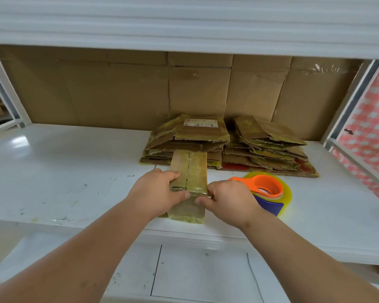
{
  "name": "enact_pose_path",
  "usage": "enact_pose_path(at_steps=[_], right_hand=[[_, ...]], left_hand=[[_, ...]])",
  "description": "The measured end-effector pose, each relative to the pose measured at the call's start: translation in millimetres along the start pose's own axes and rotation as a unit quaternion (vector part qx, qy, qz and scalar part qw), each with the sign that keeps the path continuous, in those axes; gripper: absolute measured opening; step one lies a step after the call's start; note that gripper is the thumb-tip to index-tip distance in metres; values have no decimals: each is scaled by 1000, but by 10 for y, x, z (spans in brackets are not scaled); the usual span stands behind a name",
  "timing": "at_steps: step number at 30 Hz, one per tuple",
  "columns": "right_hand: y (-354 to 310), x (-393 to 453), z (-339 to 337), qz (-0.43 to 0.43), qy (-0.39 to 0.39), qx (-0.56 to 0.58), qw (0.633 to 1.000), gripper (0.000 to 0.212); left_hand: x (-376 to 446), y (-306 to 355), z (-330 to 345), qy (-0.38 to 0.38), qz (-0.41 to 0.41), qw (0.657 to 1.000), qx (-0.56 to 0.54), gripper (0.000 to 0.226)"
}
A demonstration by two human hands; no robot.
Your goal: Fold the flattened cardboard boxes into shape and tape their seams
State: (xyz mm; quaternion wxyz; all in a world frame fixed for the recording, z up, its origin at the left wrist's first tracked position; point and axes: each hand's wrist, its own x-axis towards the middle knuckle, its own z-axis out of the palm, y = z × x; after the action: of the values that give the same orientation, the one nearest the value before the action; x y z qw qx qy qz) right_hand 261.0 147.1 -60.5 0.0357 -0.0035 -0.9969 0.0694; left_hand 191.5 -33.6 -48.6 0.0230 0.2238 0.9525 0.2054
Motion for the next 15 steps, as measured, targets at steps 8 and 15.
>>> enact_pose_path(at_steps=[8, 15], right_hand=[[36, -49, -74, 20, -40, 64, 997, 37], [-7, -111, 36, 65, -41, 124, 989, 31]], left_hand=[[35, -5, 3, -20, 15, 998, 59, 72], [98, -114, -24, -54, 28, 998, 18, 69]])
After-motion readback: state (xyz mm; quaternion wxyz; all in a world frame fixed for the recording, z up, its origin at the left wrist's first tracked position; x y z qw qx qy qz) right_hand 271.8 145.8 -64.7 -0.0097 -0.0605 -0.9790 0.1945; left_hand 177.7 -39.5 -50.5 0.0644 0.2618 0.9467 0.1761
